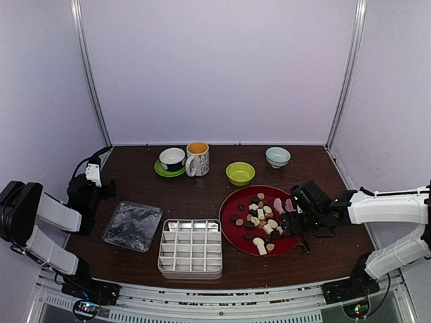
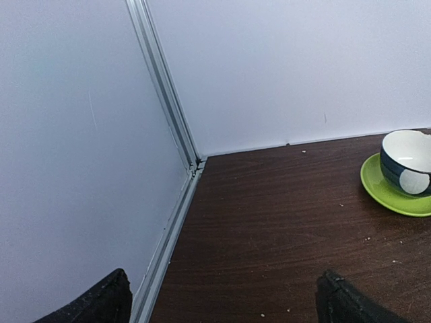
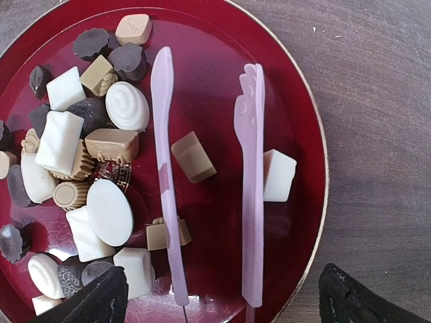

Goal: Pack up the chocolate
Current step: Move the clamp to the plate.

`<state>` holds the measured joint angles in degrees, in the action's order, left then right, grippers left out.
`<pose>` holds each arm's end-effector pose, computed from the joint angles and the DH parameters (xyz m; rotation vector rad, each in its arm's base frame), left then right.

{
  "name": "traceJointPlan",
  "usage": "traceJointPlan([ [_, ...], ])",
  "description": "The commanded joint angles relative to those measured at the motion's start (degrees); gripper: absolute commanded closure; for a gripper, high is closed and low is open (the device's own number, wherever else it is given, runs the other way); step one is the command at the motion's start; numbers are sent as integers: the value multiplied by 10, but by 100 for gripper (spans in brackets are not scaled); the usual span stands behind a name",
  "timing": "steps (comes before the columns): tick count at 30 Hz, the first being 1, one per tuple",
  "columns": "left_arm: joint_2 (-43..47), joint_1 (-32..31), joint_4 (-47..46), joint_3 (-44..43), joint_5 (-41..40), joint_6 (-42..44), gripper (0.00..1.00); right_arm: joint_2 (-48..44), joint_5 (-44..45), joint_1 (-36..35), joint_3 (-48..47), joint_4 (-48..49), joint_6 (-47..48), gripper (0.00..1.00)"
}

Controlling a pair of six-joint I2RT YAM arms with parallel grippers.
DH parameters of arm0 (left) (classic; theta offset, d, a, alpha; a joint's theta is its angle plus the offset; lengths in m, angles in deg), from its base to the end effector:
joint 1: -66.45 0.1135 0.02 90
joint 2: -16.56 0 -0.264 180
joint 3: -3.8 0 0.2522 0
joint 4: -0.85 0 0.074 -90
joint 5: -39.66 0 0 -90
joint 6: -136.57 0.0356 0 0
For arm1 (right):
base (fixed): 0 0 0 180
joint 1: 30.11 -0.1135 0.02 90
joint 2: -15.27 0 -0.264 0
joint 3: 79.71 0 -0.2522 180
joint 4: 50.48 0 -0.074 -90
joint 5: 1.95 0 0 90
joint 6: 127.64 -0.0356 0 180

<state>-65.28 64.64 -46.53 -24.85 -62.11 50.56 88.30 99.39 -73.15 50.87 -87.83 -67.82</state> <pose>0.2420 -0.0004 0.1619 -0.0707 1.6725 0.2004 0.1706 0.1497 0.1698 -0.2259 2.6041 0.1953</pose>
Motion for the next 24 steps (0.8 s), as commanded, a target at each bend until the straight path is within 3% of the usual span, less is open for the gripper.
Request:
traceJointPlan([
  [1, 1, 5, -14, -9, -4, -1, 2, -20, 23, -3, -20, -21, 2, 0],
  [12, 1, 5, -13, -9, -4, 0, 2, -68, 43, -4, -38, -43, 13, 0],
  [15, 1, 6, -14, -9, -3, 0, 2, -72, 44, -6, -44, -42, 9, 5],
  [20, 1, 5, -14, -9, -4, 0, 2, -70, 103, -60, -37, -13, 9, 2],
  [24, 1, 5, -13, -9, -3, 0, 2, -42, 119, -97, -62, -53, -9, 0],
])
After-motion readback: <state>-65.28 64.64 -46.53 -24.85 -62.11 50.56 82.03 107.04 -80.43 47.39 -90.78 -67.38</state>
